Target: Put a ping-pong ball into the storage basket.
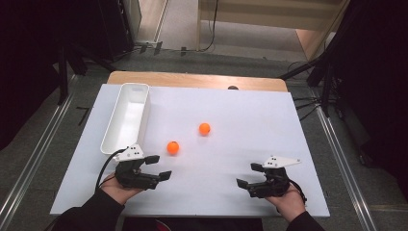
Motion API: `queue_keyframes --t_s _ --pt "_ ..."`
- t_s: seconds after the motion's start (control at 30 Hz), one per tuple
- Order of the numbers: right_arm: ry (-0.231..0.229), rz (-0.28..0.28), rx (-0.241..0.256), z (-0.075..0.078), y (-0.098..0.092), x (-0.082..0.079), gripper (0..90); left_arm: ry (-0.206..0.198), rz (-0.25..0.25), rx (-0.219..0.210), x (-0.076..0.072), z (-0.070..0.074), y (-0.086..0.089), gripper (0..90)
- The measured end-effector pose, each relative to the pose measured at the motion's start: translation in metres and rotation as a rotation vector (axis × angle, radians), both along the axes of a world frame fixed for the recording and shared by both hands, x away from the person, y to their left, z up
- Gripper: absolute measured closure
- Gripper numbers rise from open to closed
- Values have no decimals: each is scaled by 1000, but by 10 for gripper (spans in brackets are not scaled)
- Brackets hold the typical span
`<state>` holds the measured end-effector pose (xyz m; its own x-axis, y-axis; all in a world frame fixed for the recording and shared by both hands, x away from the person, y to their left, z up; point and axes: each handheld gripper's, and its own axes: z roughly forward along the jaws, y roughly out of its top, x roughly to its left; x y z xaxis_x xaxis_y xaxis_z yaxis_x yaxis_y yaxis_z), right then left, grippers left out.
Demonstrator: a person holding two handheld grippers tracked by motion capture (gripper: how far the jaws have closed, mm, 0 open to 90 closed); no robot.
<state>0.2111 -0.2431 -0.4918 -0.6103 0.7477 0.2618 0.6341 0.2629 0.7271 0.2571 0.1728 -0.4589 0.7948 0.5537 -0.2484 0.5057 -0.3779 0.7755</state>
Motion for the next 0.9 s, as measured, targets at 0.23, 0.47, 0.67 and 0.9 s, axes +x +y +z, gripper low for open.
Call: queue_keyframes --t_s 0.23,0.47,0.67,0.9 --pt "16 10 1 -1 1 0 123 -11 31 -27 9 5 -7 221" --pt "18 6 4 -1 0 1 123 -24 27 -25 14 6 -12 196" --pt "20 10 -3 -2 0 0 123 -38 15 -15 18 8 -17 197" --pt "16 6 -7 -1 0 0 123 -34 10 -10 23 9 -22 196"
